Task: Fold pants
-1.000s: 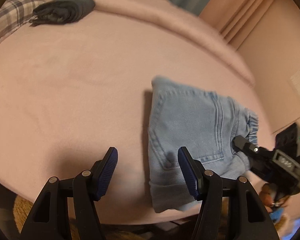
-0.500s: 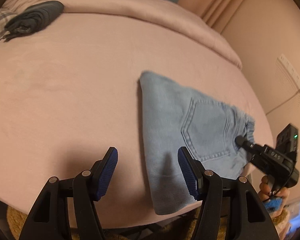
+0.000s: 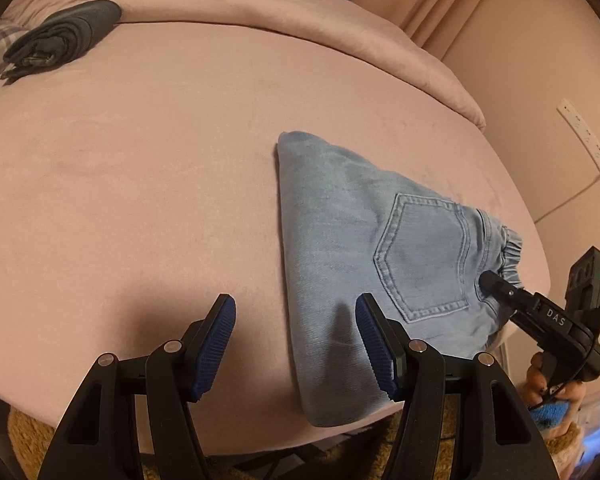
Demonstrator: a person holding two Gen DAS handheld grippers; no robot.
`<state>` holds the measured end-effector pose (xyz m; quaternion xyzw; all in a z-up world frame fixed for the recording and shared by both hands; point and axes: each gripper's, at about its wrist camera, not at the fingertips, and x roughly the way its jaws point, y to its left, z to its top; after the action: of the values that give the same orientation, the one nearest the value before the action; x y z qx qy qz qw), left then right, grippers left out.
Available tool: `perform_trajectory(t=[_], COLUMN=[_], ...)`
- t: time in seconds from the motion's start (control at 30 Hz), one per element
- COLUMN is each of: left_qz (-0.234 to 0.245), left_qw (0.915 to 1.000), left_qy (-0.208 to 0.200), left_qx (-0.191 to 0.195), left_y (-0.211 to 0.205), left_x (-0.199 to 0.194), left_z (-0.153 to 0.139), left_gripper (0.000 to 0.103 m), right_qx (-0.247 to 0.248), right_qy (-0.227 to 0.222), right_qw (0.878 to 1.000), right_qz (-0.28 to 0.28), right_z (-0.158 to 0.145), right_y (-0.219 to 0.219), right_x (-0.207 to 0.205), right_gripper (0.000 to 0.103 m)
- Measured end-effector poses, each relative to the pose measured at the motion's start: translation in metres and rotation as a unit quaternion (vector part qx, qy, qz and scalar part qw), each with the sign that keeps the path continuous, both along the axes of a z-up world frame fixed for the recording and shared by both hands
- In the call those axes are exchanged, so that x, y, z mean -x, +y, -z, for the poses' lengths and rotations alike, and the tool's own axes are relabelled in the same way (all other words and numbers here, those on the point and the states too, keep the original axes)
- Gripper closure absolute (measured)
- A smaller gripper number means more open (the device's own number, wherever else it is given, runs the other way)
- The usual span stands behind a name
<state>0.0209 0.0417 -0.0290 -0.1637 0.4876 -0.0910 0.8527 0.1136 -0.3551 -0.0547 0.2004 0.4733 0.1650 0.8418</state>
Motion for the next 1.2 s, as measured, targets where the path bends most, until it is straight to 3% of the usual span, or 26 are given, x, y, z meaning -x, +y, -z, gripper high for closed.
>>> perform_trajectory(t=[0.13, 0.23, 0.33, 0.47, 0.5, 0.57, 0.67, 0.7, 0.8, 0.87, 0.9, 0.93, 1.1, 1.13, 1.2], left_qz=[0.011, 0.025, 0.014, -0.005, -0.004, -0.002, -0.010, -0.007, -0.012, -0.008, -0.008, -0.010, -0.014, -0.016, -0.021], left_qw=[0.9999, 0.9989, 0.9995, 0.9998, 0.9999, 0.9992, 0.9980, 0.9983, 0.9992, 0.9995, 0.9996, 0.9996, 0.9993, 0.9985, 0.9954], left_qy=[-0.010, 0.022, 0.015, 0.019, 0.010, -0.024, -0.037, -0.028, -0.015, -0.023, -0.024, -0.024, -0.022, -0.017, -0.013], left_qx=[-0.002, -0.034, -0.023, 0.006, 0.012, 0.031, 0.050, 0.050, 0.034, 0.020, 0.013, 0.010, 0.026, 0.049, 0.092], left_y=[-0.010, -0.025, -0.023, -0.018, -0.017, -0.019, -0.022, -0.024, -0.026, -0.029, -0.032, -0.034, -0.032, -0.026, -0.013], left_x=[0.001, -0.003, 0.004, 0.009, 0.012, 0.018, 0.022, 0.021, 0.022, 0.026, 0.028, 0.028, 0.040, 0.042, 0.044], left_z=[-0.002, 0.017, 0.031, 0.024, 0.020, 0.011, 0.017, 0.024, 0.043, 0.042, 0.042, 0.042, 0.040, 0.038, 0.035], left_gripper=[0.042, 0.047, 0.046, 0.049, 0.049, 0.049, 0.050, 0.053, 0.054, 0.054, 0.054, 0.054, 0.056, 0.059, 0.061], right_qx=[-0.005, 0.015, 0.041, 0.147, 0.161, 0.143, 0.075, 0.062, 0.045, 0.082, 0.105, 0.128, 0.130, 0.124, 0.101], right_qy=[0.010, 0.020, 0.018, -0.060, -0.084, -0.115, -0.100, -0.087, -0.023, -0.005, -0.001, 0.000, 0.010, 0.016, 0.011], right_qw=[1.000, 1.000, 0.999, 0.987, 0.983, 0.983, 0.990, 0.991, 0.991, 0.990, 0.989, 0.988, 0.989, 0.989, 0.990], right_qz=[-0.004, -0.003, 0.007, 0.034, 0.027, -0.010, -0.069, -0.086, -0.121, -0.111, -0.101, -0.088, -0.076, -0.081, -0.101], right_z=[0.000, -0.001, -0.016, -0.066, -0.078, -0.089, -0.081, -0.074, -0.038, -0.017, -0.008, 0.001, 0.000, -0.006, -0.018], right_y=[-0.003, -0.004, -0.005, 0.007, 0.016, 0.032, 0.065, 0.073, 0.107, 0.118, 0.120, 0.121, 0.116, 0.117, 0.121], right_x=[-0.006, -0.007, -0.004, 0.009, 0.011, 0.012, -0.002, -0.008, -0.031, -0.040, -0.044, -0.049, -0.057, -0.056, -0.048], right_gripper=[0.070, 0.056, 0.056, 0.047, 0.047, 0.047, 0.058, 0.068, 0.075, 0.082, 0.099, 0.103, 0.103, 0.092, 0.092])
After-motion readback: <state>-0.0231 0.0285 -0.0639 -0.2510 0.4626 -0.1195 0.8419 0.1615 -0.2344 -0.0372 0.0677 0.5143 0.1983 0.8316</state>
